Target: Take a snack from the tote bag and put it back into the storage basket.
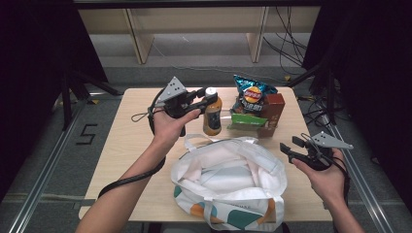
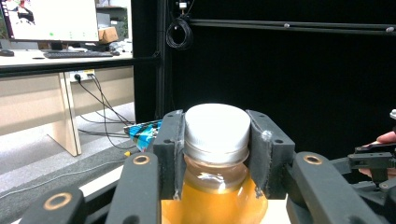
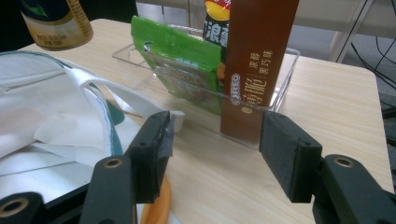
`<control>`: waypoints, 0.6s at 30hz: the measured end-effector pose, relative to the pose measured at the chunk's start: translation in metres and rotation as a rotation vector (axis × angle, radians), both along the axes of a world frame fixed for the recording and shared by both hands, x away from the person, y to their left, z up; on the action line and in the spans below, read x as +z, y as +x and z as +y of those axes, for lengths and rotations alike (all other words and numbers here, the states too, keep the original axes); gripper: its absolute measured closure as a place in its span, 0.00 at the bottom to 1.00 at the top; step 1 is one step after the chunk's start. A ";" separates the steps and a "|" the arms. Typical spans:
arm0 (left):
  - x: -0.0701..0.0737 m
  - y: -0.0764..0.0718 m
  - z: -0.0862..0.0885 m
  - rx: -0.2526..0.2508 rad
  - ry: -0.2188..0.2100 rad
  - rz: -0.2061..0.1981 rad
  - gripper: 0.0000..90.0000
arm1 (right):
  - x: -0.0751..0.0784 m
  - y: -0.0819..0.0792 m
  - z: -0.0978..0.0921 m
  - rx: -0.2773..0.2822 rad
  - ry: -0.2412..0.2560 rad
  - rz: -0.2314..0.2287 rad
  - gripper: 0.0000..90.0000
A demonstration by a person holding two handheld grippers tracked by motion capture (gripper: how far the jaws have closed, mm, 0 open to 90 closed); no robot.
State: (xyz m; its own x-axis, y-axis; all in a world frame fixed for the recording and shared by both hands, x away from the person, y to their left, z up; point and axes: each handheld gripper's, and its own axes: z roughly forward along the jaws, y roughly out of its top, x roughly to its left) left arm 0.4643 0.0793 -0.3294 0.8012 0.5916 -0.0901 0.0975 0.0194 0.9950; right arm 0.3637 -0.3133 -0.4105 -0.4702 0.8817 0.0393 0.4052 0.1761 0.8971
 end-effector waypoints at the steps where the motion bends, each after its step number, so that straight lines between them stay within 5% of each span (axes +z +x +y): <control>1: 0.000 0.001 0.000 -0.001 -0.002 0.000 0.66 | 0.000 0.000 0.000 -0.001 0.002 0.001 0.49; 18: -0.003 0.011 -0.008 0.019 0.021 0.009 0.66 | 0.000 0.000 0.000 -0.007 -0.001 0.005 0.50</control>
State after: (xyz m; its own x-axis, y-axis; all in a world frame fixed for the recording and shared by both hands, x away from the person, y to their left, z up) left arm 0.4748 0.0714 -0.3325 0.7887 0.6089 -0.0844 0.1062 0.0003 0.9943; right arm 0.3634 -0.3137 -0.4108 -0.4640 0.8849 0.0409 0.4105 0.1739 0.8951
